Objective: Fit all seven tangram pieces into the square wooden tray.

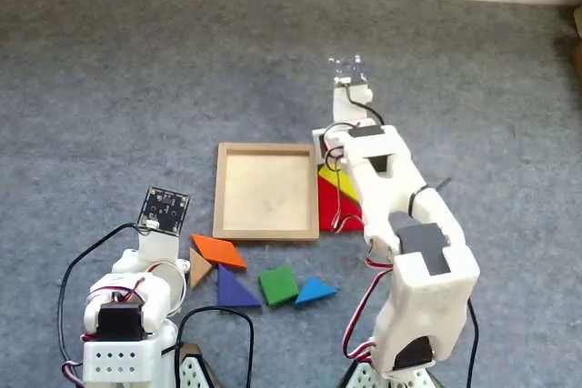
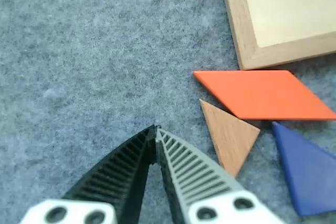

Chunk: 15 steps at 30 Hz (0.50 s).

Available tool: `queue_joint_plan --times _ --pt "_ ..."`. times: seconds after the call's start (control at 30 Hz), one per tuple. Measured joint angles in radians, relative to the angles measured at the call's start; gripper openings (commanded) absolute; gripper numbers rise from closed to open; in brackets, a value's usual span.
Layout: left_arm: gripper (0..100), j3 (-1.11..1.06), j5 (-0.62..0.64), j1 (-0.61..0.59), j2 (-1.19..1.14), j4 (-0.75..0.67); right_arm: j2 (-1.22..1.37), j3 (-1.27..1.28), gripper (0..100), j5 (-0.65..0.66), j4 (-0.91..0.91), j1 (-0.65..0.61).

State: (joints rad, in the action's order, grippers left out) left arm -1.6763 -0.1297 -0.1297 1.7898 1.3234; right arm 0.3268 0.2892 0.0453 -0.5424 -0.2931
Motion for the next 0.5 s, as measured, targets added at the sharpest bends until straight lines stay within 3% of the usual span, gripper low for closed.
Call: queue_joint_plan --times 0.17,0.33,0.5 --pt "1 0.000 0.000 0.000 0.000 0.000 0.000 0.000 0.5 -0.002 -0.066 0.002" --pt "1 0.000 0.000 0.000 0.000 0.000 -0.005 -0.015 0.5 0.002 -0.250 0.048" --pt "1 0.000 0.000 0.000 0.000 0.000 -0.006 -0.032 0.5 0.196 -0.362 0.120"
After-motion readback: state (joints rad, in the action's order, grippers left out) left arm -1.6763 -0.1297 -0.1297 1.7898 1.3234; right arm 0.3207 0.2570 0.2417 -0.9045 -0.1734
